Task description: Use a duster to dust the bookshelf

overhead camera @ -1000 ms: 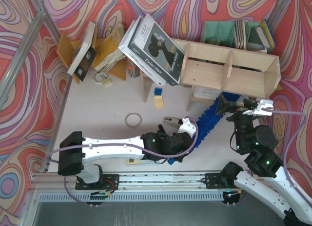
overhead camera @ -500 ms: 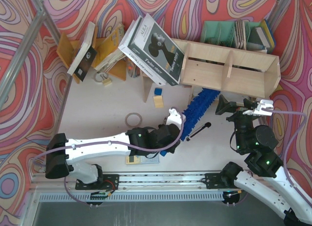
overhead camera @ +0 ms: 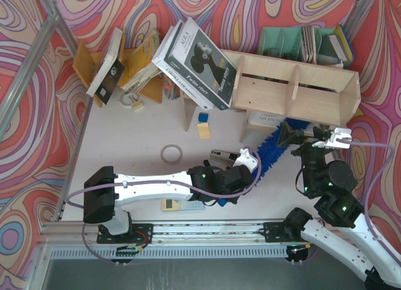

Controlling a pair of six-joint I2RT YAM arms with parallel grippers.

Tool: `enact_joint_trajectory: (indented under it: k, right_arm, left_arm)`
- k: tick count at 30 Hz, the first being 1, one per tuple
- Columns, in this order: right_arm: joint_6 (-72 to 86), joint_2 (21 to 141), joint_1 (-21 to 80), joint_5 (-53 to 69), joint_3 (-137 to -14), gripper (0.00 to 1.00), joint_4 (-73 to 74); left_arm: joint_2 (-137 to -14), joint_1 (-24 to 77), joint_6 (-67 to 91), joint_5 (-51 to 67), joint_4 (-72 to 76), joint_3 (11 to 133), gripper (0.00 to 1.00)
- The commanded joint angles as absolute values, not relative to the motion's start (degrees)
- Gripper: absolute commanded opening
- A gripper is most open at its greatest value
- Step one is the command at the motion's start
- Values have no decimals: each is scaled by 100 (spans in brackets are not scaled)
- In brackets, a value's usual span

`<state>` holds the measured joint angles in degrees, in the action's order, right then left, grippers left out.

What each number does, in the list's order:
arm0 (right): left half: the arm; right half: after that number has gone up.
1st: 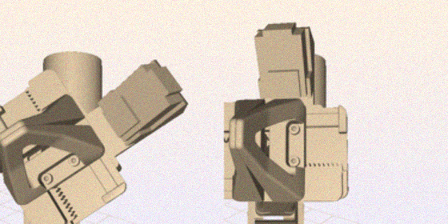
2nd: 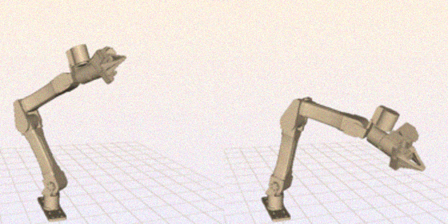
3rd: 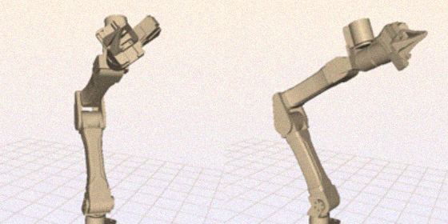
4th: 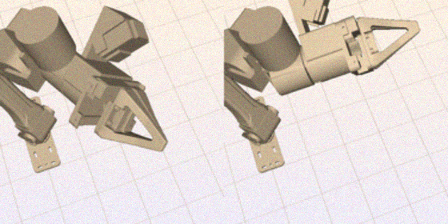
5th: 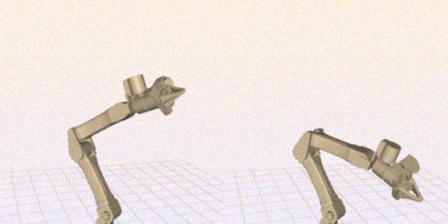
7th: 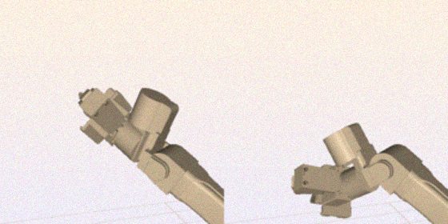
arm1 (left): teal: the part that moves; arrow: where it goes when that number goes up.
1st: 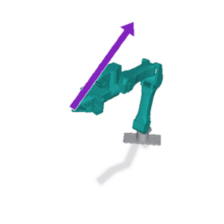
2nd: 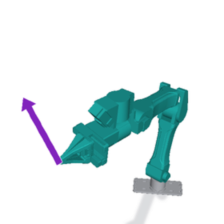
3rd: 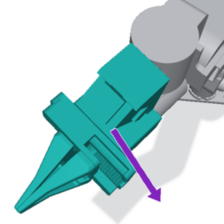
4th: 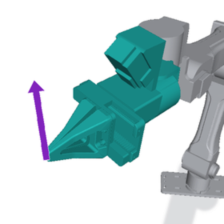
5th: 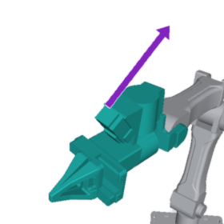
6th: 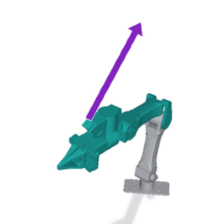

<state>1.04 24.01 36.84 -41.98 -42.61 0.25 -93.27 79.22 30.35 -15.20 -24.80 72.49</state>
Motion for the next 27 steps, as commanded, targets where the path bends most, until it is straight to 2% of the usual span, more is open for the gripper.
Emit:
enact_joint_trajectory:
  k: [1, 14, 27]
  right_arm:
    - [18, 2347, 3691, -4280, -4219, 99, -114]
    - [9, 2346, 3692, -4282, -4224, 99, -123]
    - [20, 2407, 3691, -4269, -4228, 99, -132]
  left_arm:
    - [-9453, 8147, 2625, -1171, -2419, 7645, 0]
    - [-9202, 8559, 2279, -1022, -2589, 7649, 0]
    - [-8678, 8671, 2493, -985, -2794, 7005, 0]
